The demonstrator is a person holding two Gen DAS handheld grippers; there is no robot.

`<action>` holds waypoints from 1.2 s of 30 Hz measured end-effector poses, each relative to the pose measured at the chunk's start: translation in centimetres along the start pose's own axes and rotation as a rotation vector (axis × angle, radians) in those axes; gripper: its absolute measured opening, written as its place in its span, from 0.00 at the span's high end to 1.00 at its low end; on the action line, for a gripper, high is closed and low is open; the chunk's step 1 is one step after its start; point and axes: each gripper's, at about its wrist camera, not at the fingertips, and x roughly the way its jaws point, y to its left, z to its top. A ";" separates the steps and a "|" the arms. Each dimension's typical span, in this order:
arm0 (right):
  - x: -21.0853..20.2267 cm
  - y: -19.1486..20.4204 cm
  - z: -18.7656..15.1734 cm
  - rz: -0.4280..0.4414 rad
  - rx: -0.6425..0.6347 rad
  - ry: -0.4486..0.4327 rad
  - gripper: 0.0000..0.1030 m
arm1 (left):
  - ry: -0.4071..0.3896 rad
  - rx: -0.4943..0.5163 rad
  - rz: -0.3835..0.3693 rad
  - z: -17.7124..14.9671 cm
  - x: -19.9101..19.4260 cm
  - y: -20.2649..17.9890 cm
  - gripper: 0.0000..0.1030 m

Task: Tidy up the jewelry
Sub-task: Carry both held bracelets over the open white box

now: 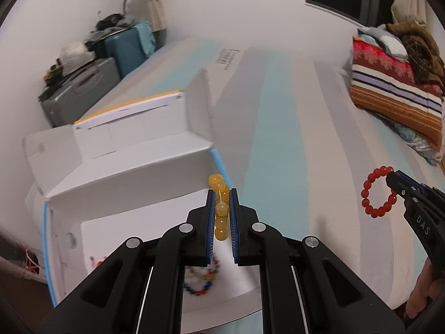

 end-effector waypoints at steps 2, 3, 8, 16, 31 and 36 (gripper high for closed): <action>-0.2 1.8 0.1 0.017 -0.015 -0.002 0.88 | -0.002 -0.017 0.015 -0.4 -0.6 1.8 0.91; -0.3 2.8 0.2 0.028 -0.024 -0.003 0.88 | -0.003 -0.022 0.021 -0.5 -0.8 2.5 0.91; -1.0 7.1 0.5 0.063 -0.064 -0.011 0.88 | -0.016 -0.056 0.058 -1.1 -2.4 6.4 0.91; -1.9 12.9 0.6 0.112 -0.122 -0.018 0.88 | -0.026 -0.114 0.108 -1.7 -4.3 12.0 0.91; -0.3 21.8 -1.0 0.174 -0.223 0.028 0.88 | 0.033 -0.192 0.164 -4.2 -2.9 19.4 0.91; 1.4 23.3 -2.0 0.174 -0.246 0.063 0.88 | 0.087 -0.225 0.144 -5.2 -0.7 20.6 0.91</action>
